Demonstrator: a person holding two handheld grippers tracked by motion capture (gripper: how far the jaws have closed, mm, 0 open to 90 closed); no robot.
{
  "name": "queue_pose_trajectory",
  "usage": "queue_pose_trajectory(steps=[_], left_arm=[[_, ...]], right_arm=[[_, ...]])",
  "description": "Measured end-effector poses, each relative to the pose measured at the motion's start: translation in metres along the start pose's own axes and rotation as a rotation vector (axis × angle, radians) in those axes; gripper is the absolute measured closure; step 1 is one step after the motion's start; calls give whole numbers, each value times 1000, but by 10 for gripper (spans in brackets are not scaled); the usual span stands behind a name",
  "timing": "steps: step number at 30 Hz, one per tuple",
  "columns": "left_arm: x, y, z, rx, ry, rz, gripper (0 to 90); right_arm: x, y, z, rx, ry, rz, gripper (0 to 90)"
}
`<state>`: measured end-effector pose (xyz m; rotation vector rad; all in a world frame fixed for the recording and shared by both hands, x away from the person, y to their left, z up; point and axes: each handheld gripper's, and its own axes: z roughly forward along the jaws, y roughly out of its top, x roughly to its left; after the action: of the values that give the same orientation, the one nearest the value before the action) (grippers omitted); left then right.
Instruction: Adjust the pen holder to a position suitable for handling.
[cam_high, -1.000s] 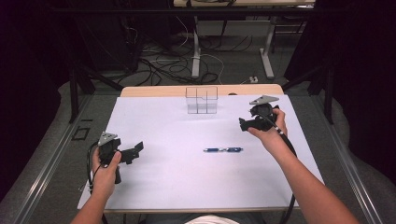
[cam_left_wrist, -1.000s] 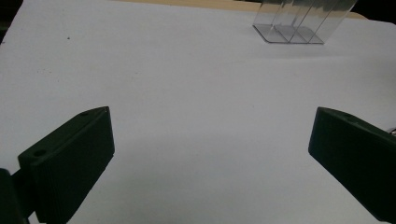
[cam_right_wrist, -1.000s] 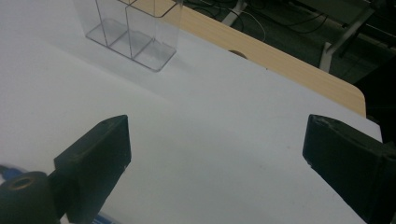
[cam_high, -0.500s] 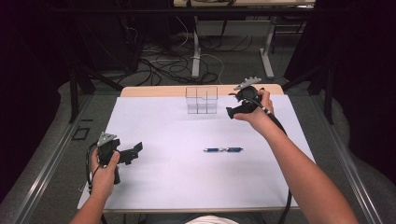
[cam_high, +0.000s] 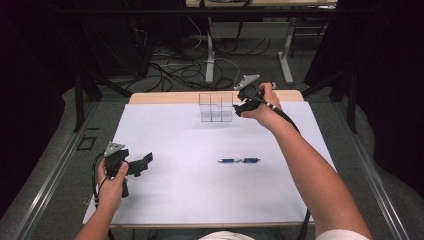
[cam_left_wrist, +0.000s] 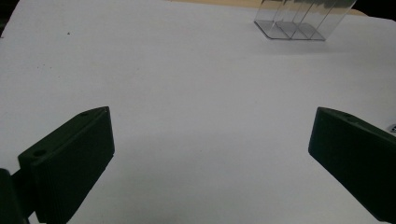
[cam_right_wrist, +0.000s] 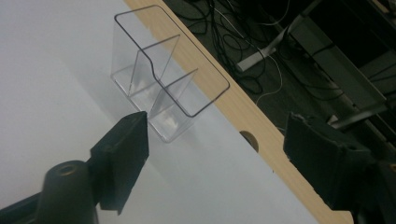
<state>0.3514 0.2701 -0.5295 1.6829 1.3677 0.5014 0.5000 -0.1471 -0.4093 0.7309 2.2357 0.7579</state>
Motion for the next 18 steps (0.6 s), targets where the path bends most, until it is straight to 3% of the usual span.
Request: queue_pose_trajectory(steps=[3, 4, 10, 14, 18], left_arm=[[1, 0, 0, 2, -1, -2, 2], [1, 0, 0, 1, -1, -2, 2], [3, -1, -2, -3, 2, -6, 2], [3, -1, -4, -6, 3, -8, 2], [3, -1, -4, -12, 3, -15, 3]], right_arm=[[0, 6, 3, 2, 18, -35, 265], [1, 11, 8, -14, 26, -69, 283], [4, 25, 17, 32, 31, -140, 347], [6, 36, 27, 61, 45, -230, 407], [10, 42, 34, 61, 53, -289, 462]])
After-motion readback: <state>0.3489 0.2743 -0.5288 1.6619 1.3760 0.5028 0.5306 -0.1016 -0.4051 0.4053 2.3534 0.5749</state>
